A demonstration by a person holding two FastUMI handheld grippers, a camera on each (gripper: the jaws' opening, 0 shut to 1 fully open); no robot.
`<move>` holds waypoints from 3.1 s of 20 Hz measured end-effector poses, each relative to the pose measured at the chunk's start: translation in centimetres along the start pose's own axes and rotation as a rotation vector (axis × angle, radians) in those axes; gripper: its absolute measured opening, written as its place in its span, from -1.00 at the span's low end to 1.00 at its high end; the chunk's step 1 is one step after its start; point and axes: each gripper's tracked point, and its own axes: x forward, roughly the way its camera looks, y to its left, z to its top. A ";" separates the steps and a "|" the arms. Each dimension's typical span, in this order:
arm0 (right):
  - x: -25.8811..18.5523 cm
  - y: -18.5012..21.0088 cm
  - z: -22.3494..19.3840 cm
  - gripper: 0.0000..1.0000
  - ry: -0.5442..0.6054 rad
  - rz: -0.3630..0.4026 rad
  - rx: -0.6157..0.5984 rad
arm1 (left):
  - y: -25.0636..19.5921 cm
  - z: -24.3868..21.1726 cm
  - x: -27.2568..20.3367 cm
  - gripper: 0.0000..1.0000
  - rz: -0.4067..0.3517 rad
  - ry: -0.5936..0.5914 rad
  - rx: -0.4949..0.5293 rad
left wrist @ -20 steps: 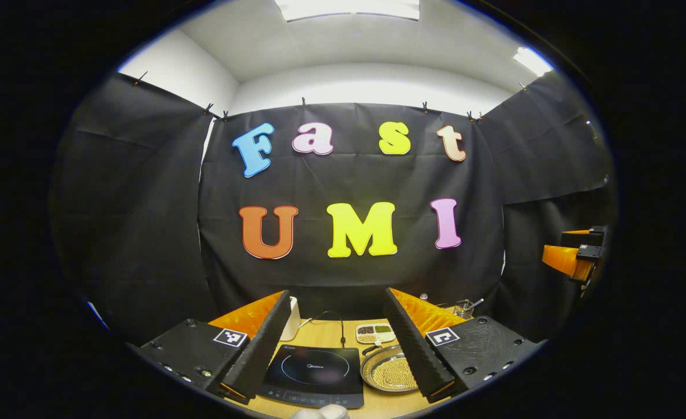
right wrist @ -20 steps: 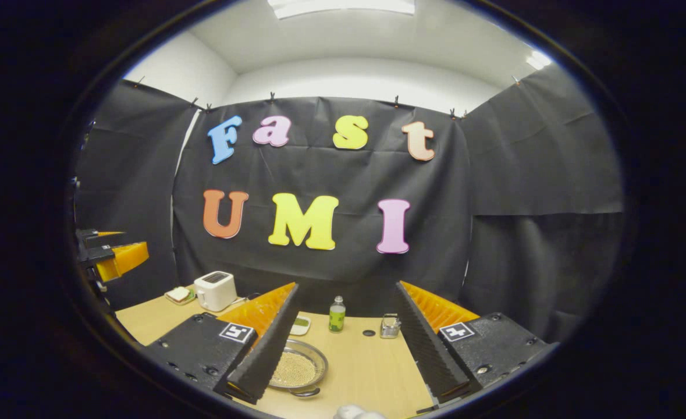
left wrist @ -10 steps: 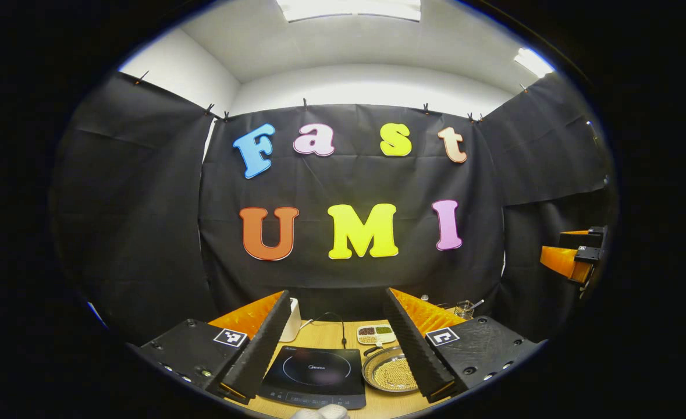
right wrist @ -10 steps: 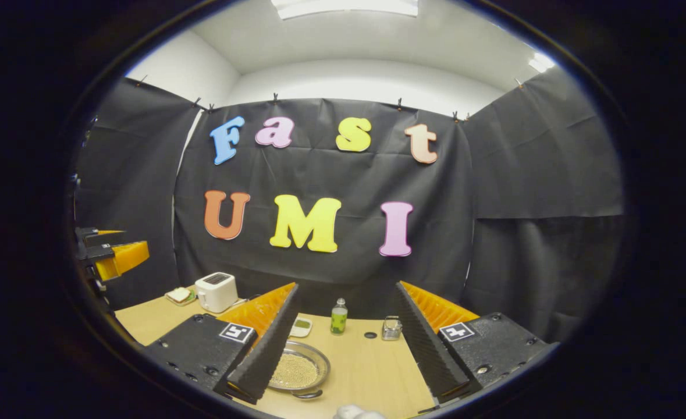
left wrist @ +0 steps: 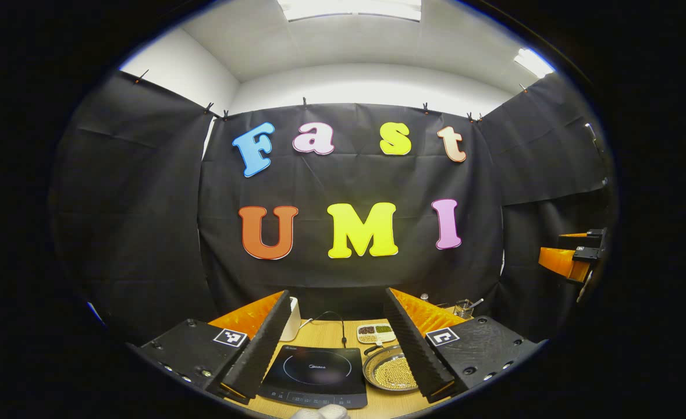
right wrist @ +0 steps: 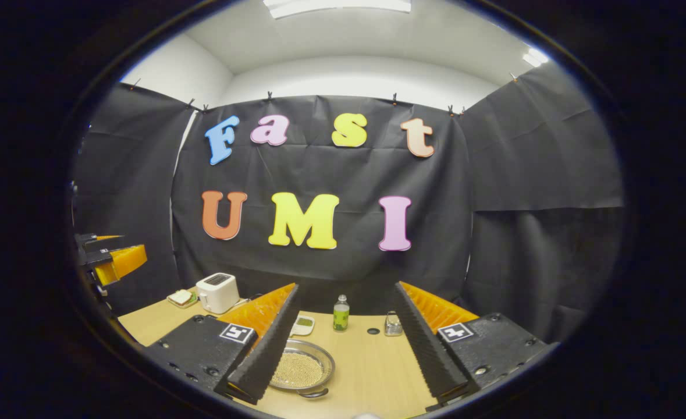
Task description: First push the handle of the pot to place it horizontally, then grasp the pot with both hands and set it on the induction cooktop.
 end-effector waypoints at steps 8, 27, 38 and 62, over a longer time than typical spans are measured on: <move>0.0 3.3 -2.0 -0.92 0.097 0.116 0.014 | 0.5 -0.6 -0.4 0.91 -0.006 0.007 0.005; 0.9 11.8 -31.8 -0.93 0.646 0.389 -0.115 | 3.1 -3.6 -3.1 0.92 0.128 0.059 0.013; 2.3 12.3 -41.6 -0.98 0.870 0.405 -0.123 | 4.4 -4.5 -3.1 0.92 0.192 0.096 0.021; 5.5 6.7 -42.2 -0.99 0.898 0.352 -0.100 | 3.6 -5.7 -0.9 0.92 0.199 0.118 0.011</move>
